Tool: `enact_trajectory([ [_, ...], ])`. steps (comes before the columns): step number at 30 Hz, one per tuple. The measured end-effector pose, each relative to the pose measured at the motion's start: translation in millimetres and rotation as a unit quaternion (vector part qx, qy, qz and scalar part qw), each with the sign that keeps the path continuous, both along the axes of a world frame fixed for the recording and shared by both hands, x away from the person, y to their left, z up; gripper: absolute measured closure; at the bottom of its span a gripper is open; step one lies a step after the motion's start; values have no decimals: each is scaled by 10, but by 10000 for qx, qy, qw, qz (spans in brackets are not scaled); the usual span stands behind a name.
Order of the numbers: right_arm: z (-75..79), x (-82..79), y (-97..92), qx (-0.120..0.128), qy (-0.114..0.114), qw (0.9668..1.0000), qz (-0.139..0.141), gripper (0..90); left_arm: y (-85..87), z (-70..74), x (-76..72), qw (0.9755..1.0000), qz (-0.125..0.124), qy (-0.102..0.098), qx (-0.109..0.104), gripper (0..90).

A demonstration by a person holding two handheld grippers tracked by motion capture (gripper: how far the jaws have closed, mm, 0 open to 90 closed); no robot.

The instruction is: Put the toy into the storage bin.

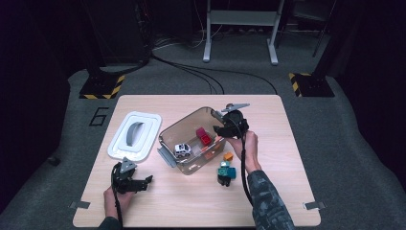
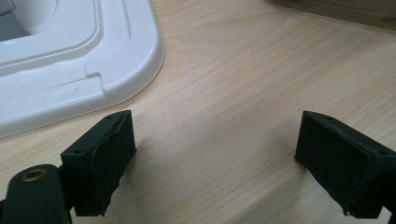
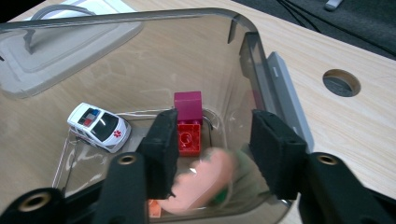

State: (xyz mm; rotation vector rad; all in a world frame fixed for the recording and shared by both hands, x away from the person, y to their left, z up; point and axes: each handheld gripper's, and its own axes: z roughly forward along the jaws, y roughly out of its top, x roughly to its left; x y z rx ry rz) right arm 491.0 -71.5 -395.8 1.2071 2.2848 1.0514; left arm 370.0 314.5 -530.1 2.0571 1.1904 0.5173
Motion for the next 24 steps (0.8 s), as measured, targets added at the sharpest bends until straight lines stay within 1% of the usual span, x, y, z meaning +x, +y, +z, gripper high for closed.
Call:
enact_trajectory([
  [3, 34, -41, -41, 44, -9, 10000, -63, 406, 0, 1, -1, 10000, 0, 5, 4, 118],
  [4, 48, -64, -69, 77, -56, 9999, -52, 357, 0, 0, 0, 10000, -2, -1, 2, 118],
  [6, 75, -102, -108, 89, -120, 9999, -80, 306, 4, 2, 2, 10000, -18, -12, 33, 118],
  [8, 105, -153, -165, 125, -132, 9998, -86, 259, 0, 0, 0, 10000, -1, -1, 3, 118],
  [9, 112, -168, -184, 135, -135, 9998, -92, 247, 2, -2, 2, 10000, -8, -28, 11, 118],
  [10, 118, -187, -208, 125, -127, 9998, -90, 233, 0, 1, 0, 10000, 0, 1, 5, 118],
  [11, 123, -208, -235, 118, -137, 9998, -98, 225, 3, 0, 2, 10000, -13, -26, 23, 118],
  [12, 124, -233, -253, 173, -117, 9997, -147, 222, 0, 0, 0, 10000, 0, 0, 1, 118],
  [13, 122, -251, -287, 128, -111, 9998, -122, 213, 1, 1, 1, 10000, -6, -4, 10, 118],
  [14, 112, -280, -316, 161, -107, 9997, -158, 199, 0, 0, 0, 10000, -2, -2, 4, 118],
  [18, 43, -367, -411, 122, -83, 9997, -190, 186, 0, 0, 0, 10000, -1, -2, 3, 118],
  [19, 12, -387, -437, 102, -108, 9997, -173, 184, 1, 1, 1, 10000, -7, -4, 12, 118],
  [20, -19, -414, -456, 124, -71, 9997, -213, 179, 0, 1, 0, 10000, 0, 1, 1, 118],
  [23, -149, -472, -510, 76, 21, 9996, -263, 167, 1, 0, 1, 10000, -3, -3, 6, 118],
  [24, -236, -497, -536, 106, 113, 9994, -294, 158, 0, 0, 0, 10000, 3, 1, -2, 118],
])
